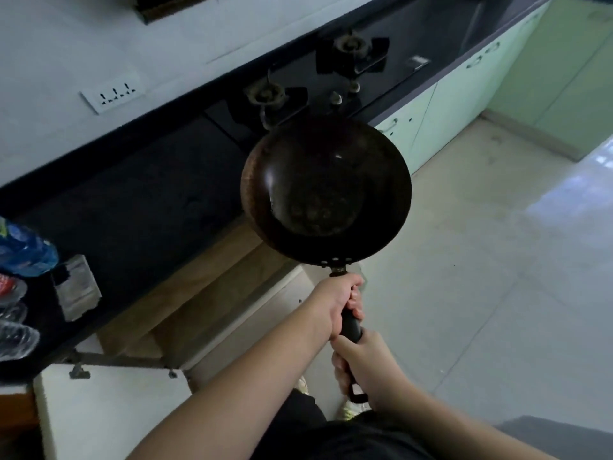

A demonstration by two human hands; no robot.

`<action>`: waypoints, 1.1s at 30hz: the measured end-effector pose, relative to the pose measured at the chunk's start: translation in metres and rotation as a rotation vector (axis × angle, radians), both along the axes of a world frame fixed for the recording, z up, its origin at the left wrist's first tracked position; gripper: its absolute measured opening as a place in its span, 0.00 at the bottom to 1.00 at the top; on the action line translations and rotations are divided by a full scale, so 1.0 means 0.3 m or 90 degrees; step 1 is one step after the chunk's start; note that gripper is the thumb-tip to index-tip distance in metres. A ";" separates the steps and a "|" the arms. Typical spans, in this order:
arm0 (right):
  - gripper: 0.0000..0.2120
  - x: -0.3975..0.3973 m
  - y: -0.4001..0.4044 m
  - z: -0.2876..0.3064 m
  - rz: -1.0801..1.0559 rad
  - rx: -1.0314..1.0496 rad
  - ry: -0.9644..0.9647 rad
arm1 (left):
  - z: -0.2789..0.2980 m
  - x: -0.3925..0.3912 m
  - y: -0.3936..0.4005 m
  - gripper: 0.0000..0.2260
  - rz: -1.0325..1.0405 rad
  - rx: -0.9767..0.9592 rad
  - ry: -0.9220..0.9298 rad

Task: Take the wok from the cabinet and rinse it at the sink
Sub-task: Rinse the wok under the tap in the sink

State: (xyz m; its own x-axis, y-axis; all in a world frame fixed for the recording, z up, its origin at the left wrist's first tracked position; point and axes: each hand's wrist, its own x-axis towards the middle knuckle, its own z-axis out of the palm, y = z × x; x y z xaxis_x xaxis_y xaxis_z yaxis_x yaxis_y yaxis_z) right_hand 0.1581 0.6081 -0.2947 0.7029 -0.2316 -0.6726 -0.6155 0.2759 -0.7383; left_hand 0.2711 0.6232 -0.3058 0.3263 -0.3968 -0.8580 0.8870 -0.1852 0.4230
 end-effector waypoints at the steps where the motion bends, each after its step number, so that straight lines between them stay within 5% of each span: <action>1: 0.05 0.028 -0.010 0.004 -0.024 0.012 0.000 | -0.001 0.030 -0.021 0.18 -0.011 -0.003 -0.005; 15: 0.05 0.275 -0.205 0.089 -0.193 -0.039 -0.026 | 0.050 0.284 -0.296 0.15 -0.158 -0.140 0.013; 33: 0.04 0.007 -0.890 0.063 -0.381 -0.049 -0.059 | 0.049 -0.012 -1.057 0.10 -0.356 -0.148 -0.043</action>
State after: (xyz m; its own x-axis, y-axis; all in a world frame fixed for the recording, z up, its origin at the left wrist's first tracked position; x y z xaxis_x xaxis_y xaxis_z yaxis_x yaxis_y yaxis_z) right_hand 0.1602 0.3411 -0.2757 0.4903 -0.6506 -0.5799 -0.3017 0.4976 -0.8133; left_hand 0.2674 0.3060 -0.2910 0.0652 -0.6982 -0.7129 0.6513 -0.5115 0.5605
